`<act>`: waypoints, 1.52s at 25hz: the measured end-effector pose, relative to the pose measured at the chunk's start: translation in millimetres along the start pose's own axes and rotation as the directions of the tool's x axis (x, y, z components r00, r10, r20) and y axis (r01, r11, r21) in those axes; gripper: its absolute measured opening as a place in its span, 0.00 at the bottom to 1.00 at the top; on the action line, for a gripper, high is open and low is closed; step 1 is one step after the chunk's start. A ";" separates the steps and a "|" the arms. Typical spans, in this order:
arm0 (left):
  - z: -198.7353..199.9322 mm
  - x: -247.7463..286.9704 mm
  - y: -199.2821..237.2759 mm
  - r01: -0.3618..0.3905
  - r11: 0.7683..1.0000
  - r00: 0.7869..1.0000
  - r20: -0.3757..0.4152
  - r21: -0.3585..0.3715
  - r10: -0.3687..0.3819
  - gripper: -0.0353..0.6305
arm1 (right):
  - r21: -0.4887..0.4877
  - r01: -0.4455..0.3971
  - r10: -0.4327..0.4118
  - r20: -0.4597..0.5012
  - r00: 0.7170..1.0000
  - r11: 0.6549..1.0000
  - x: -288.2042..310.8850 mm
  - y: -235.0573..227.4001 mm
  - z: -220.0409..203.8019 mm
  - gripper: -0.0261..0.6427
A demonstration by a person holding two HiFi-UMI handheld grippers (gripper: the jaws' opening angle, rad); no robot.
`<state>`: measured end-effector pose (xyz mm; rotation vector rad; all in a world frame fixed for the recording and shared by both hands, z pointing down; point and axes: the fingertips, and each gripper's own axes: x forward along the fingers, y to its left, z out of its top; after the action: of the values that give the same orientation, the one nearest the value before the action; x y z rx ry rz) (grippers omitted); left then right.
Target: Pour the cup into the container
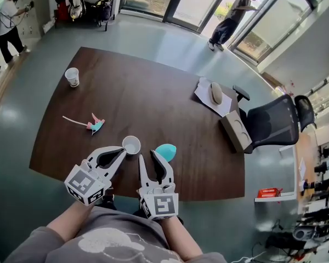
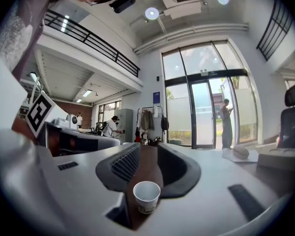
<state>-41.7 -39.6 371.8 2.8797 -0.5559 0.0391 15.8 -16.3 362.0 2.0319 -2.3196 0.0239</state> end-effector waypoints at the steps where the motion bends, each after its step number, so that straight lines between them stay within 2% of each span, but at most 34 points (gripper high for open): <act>1: 2.3 0.8 -1.0 -0.002 1.000 1.000 0.005 -0.003 0.002 0.06 | -0.017 -0.003 0.003 0.015 1.000 1.000 -0.6 2.6 4.8 0.18; 4: 6.3 2.8 -2.9 -0.009 1.000 1.000 0.015 0.000 0.009 0.06 | -0.027 -0.002 0.003 0.027 1.000 1.000 -0.3 7.2 8.9 0.15; 7: 7.3 5.2 -5.3 -0.022 1.000 1.000 0.014 0.019 0.022 0.06 | -0.015 0.030 -0.030 0.016 0.999 0.999 -1.7 1.8 7.4 0.02; 12: 4.7 10.0 -9.7 -0.057 0.998 0.998 0.009 0.011 0.057 0.06 | 0.048 0.027 -0.028 0.020 0.999 0.998 -10.2 -11.8 6.5 0.02; 16: 2.1 19.3 -25.7 -0.056 0.998 0.998 0.014 0.015 0.056 0.06 | 0.038 0.060 -0.059 -0.014 0.998 0.997 -22.7 -31.3 0.3 0.02; 21: -1.7 30.4 -37.7 -0.061 0.998 0.998 0.009 0.020 0.060 0.06 | 0.094 0.093 -0.090 -0.036 0.995 0.991 -32.8 -55.4 -9.0 0.02; 26: -0.8 37.2 -40.9 -0.079 0.997 0.997 0.009 0.024 0.079 0.06 | 0.074 0.045 -0.043 -0.031 0.999 0.996 -38.3 -59.5 -7.1 0.02; 34: -5.3 45.6 -42.5 -0.087 0.996 0.996 0.005 0.019 0.087 0.06 | 0.023 -0.091 0.092 -0.043 0.995 0.996 -31.7 -39.4 -11.6 0.02; 38: -3.5 44.1 -39.7 -0.100 0.995 0.995 0.003 0.018 0.100 0.06 | 0.028 -0.116 0.117 -0.059 0.991 0.993 -30.2 -35.8 -14.3 0.02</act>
<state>14.1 -18.9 370.1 2.8673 -0.7039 0.0570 55.8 9.6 373.7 1.8759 -2.4082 0.1179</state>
